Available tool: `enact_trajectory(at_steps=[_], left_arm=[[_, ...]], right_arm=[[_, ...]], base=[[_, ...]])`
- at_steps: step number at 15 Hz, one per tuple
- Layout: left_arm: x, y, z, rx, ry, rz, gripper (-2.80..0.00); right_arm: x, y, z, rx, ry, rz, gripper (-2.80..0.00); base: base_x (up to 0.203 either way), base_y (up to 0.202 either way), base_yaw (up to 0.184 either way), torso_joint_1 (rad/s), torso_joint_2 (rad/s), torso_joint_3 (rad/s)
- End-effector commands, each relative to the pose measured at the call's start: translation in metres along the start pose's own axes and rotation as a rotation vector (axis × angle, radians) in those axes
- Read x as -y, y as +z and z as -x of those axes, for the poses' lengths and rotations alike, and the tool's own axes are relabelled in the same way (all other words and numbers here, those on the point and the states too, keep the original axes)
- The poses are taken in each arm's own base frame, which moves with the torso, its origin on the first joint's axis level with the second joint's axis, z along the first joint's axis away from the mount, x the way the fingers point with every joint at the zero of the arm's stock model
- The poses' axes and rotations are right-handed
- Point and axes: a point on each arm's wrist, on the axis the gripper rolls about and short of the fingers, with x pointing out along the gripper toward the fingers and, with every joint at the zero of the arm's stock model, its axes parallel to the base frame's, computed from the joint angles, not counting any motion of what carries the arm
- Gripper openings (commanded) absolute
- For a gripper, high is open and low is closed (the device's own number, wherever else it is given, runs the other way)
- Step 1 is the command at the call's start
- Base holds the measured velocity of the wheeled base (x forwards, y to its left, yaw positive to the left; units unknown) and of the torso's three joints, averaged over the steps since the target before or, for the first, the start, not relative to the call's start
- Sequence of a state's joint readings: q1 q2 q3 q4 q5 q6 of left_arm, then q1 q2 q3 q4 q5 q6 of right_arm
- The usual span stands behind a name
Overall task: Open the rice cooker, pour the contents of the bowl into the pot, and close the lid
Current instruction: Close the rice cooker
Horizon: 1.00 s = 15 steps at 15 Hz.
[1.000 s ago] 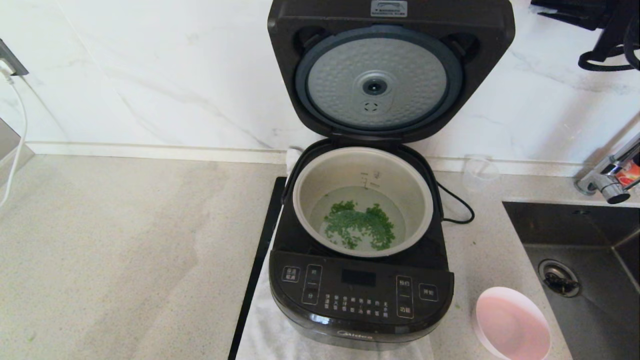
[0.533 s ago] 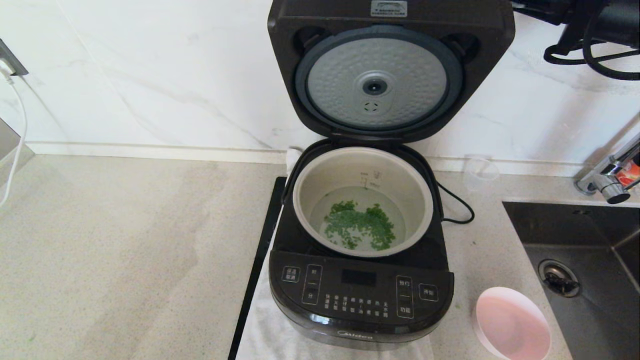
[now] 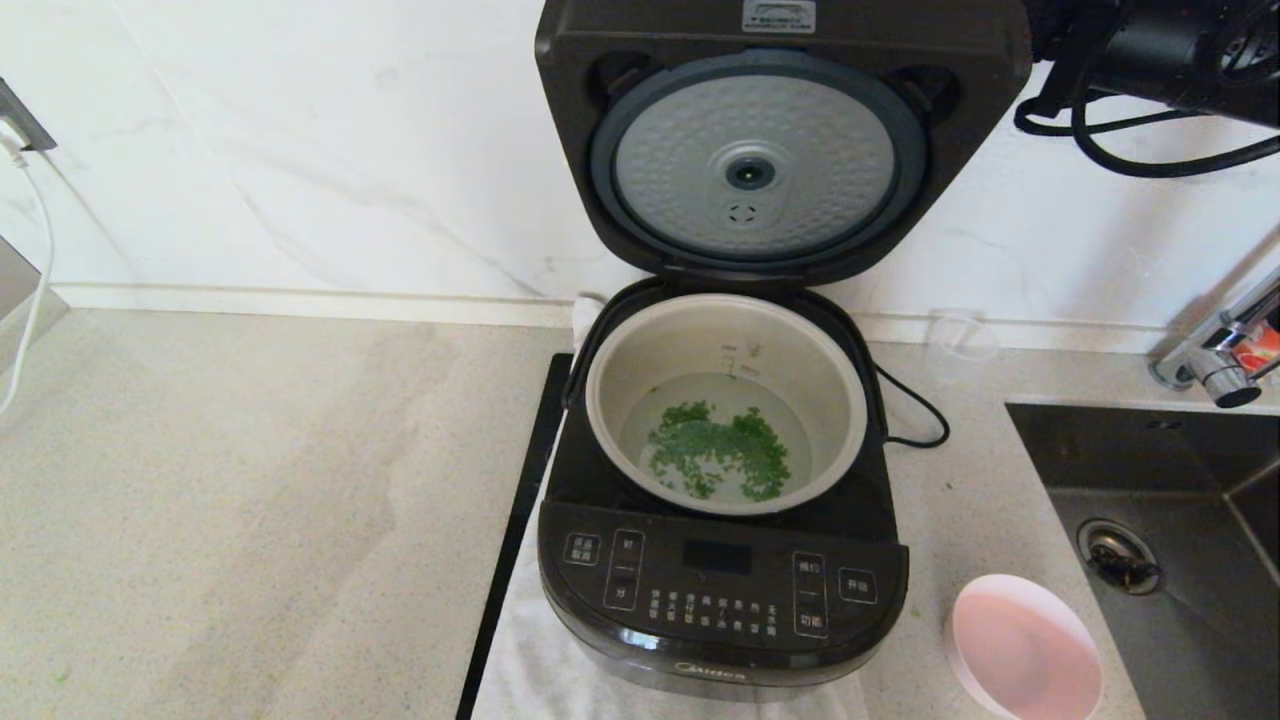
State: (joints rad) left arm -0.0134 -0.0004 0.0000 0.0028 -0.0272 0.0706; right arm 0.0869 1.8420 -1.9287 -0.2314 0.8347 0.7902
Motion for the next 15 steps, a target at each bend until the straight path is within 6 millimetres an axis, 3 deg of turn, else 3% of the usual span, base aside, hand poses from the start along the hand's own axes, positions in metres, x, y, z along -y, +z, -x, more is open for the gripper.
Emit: enact_trajectory(at_steps=[1,4,9,13,15], left_arm=[[0.0,0.0,0.0,-0.002,-0.001,0.0,-2.8],[0.0,0.0,0.0,-0.002,-0.001,-0.006,-2.8],[0.0,0.0,0.0,-0.001,-0.001,0.002,-2.8],[0.0,0.0,0.0,-0.01,0.002,0.003,-2.8],[-0.001,0.011,0.004,0.028,0.004,0.002,-2.8]], right_arm=[[0.002,-0.008,-0.011,-0.028,0.026,-0.018,-2.8],[-0.012,-0.012,-0.011,-0.059,0.044,-0.044,-2.8],[-0.042,-0.018,0.011,-0.16,-0.008,-0.163,-2.8],[-0.054,-0.036,0.031,-0.255,0.005,-0.24,-2.8],[-0.057,-0.044,0.035,-0.291,0.02,-0.266,-2.8]], base=[[0.0,0.0,0.0,0.0,0.0,0.0],[0.0,0.0,0.0,0.0,0.0,0.0],[0.0,0.0,0.0,0.0,0.0,0.0],[0.0,0.0,0.0,0.0,0.0,0.0],[0.0,0.0,0.0,0.0,0.0,0.0]])
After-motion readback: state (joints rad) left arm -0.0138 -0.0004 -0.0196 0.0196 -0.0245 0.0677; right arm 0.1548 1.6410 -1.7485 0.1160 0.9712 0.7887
